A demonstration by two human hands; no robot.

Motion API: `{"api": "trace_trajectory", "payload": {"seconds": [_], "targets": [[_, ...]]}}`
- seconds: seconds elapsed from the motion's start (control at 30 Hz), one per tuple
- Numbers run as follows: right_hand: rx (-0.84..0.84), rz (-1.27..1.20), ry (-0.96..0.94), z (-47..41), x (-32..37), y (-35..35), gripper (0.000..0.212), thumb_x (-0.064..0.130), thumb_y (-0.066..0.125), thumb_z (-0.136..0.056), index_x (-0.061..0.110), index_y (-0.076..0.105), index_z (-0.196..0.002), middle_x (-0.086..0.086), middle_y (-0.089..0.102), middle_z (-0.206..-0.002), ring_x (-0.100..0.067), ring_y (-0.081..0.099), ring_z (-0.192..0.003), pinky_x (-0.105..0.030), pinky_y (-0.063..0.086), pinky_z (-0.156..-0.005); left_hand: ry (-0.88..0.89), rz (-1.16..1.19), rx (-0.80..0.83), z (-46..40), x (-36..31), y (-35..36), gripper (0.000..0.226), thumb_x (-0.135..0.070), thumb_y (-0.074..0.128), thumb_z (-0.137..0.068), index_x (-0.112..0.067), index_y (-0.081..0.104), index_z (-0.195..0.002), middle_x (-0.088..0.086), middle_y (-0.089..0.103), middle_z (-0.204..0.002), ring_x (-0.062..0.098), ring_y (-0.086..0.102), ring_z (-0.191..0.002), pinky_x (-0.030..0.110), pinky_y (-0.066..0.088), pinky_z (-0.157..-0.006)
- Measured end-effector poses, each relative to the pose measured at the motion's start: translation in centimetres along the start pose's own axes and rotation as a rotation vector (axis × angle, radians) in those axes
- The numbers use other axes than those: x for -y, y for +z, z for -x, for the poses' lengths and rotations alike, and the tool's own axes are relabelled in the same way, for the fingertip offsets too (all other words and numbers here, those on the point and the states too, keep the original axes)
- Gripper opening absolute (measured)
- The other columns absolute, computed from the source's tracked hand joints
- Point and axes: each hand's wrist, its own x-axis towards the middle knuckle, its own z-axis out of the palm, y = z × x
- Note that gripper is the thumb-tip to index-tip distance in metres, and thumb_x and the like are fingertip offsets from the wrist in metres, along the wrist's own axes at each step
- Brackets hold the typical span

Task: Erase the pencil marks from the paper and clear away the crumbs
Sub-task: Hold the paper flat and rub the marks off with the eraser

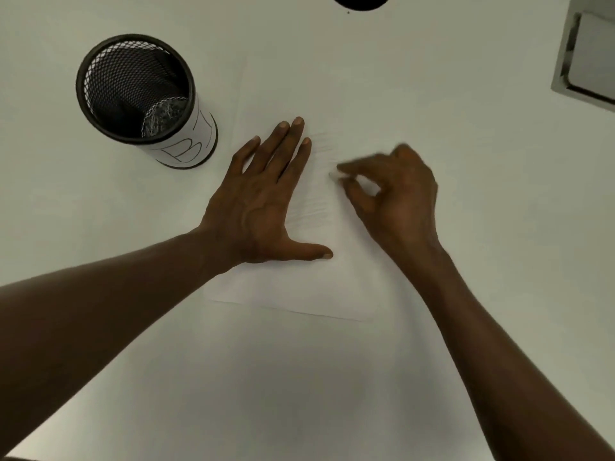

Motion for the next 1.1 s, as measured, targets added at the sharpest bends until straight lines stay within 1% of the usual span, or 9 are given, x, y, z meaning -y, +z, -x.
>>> {"api": "trace_trajectory", "payload": {"seconds": [0.1, 0.27, 0.43, 0.63, 0.73, 0.8, 0.9, 1.03, 1.1], "targets": [[-0.018, -0.015, -0.01, -1.3, -0.4, 0.3, 0.013, 0.017, 0.073, -0.084, 0.024, 0.078, -0.094, 0.013, 0.074, -0.089, -0.001, 0.04, -0.077, -0.021, 0.032, -0.063, 0.011, 0.015, -0.007, -0.1, 0.0, 0.0, 0.143, -0.105, 0.03, -0.063, -0.006, 0.006, -0.163, 0.011, -0.008, -0.172, 0.025, -0.005, -0.16, 0.048, 0.006, -0.128], [0.069, -0.064, 0.026, 3.4, -0.6, -1.6, 0.016, 0.013, 0.077, -0.082, 0.021, 0.078, -0.095, 0.011, 0.075, -0.094, -0.012, 0.053, -0.075, -0.028, 0.043, -0.062, 0.022, -0.012, 0.029, -0.1, 0.2, 0.0, 0.139, -0.106, 0.028, -0.063, -0.014, 0.003, -0.164, 0.005, -0.009, -0.173, 0.024, -0.01, -0.159, 0.048, 0.002, -0.128], [-0.01, -0.012, -0.007, -2.3, -1.4, -0.8, 0.012, 0.022, 0.076, -0.083, 0.027, 0.078, -0.094, 0.019, 0.069, -0.084, -0.006, 0.047, -0.075, -0.019, 0.031, -0.061, 0.013, -0.002, 0.016, -0.2, 0.1, 0.1, 0.14, -0.106, 0.029, -0.063, -0.013, 0.003, -0.164, 0.007, -0.01, -0.173, 0.024, -0.009, -0.159, 0.048, 0.003, -0.128], [0.102, -0.064, -0.001, 2.3, -1.9, -2.9, 0.015, 0.014, 0.075, -0.082, 0.021, 0.079, -0.094, 0.008, 0.075, -0.089, -0.013, 0.057, -0.073, -0.026, 0.045, -0.065, 0.0, -0.006, 0.008, -0.1, 0.2, 0.2, 0.143, -0.106, 0.029, -0.062, -0.01, 0.002, -0.164, 0.01, -0.011, -0.172, 0.023, -0.009, -0.159, 0.047, 0.003, -0.128], [0.081, -0.045, -0.004, -1.0, -1.6, -1.8, 0.014, 0.015, 0.074, -0.082, 0.019, 0.078, -0.095, 0.004, 0.076, -0.089, -0.015, 0.063, -0.07, -0.024, 0.047, -0.066, 0.006, -0.009, -0.002, -0.1, 0.2, 0.3, 0.141, -0.105, 0.029, -0.063, -0.01, 0.003, -0.164, 0.01, -0.01, -0.172, 0.024, -0.008, -0.159, 0.047, 0.004, -0.128], [0.12, -0.094, 0.018, -3.2, -1.2, -1.2, 0.014, 0.018, 0.072, -0.083, 0.017, 0.078, -0.096, 0.003, 0.075, -0.087, -0.012, 0.064, -0.068, -0.029, 0.053, -0.065, 0.006, -0.003, -0.022, 0.0, 0.2, 0.4, 0.138, -0.103, 0.03, -0.066, -0.01, 0.005, -0.164, 0.01, -0.007, -0.173, 0.024, -0.006, -0.16, 0.047, 0.005, -0.128], [0.122, -0.222, 0.15, -3.3, -0.8, -1.3, 0.013, 0.016, 0.069, -0.086, 0.014, 0.074, -0.097, 0.002, 0.072, -0.089, -0.013, 0.065, -0.068, -0.034, 0.056, -0.066, -0.002, 0.034, -0.056, 0.0, 0.2, 0.6, 0.131, -0.1, 0.031, -0.071, -0.01, 0.009, -0.164, 0.01, -0.002, -0.173, 0.024, -0.002, -0.16, 0.047, 0.007, -0.128], [0.087, -0.658, 0.549, -1.0, -0.1, -1.3, 0.013, 0.009, 0.064, -0.091, 0.006, 0.071, -0.102, -0.005, 0.073, -0.091, -0.018, 0.07, -0.073, -0.03, 0.06, -0.071, -0.006, 0.049, -0.089, 0.0, 0.3, 0.7, 0.124, -0.096, 0.034, -0.075, -0.013, 0.011, -0.164, 0.009, 0.0, -0.173, 0.023, 0.0, -0.16, 0.046, 0.008, -0.128], [0.049, -0.77, 0.657, 0.1, 0.1, -0.8, 0.013, 0.011, 0.065, -0.092, 0.005, 0.07, -0.102, -0.007, 0.074, -0.088, -0.019, 0.072, -0.075, -0.028, 0.058, -0.076, 0.001, 0.043, -0.089, 0.0, 0.2, 0.6, 0.121, -0.094, 0.036, -0.075, -0.016, 0.012, -0.164, 0.008, 0.0, -0.173, 0.025, 0.0, -0.16, 0.047, 0.009, -0.128]]}}
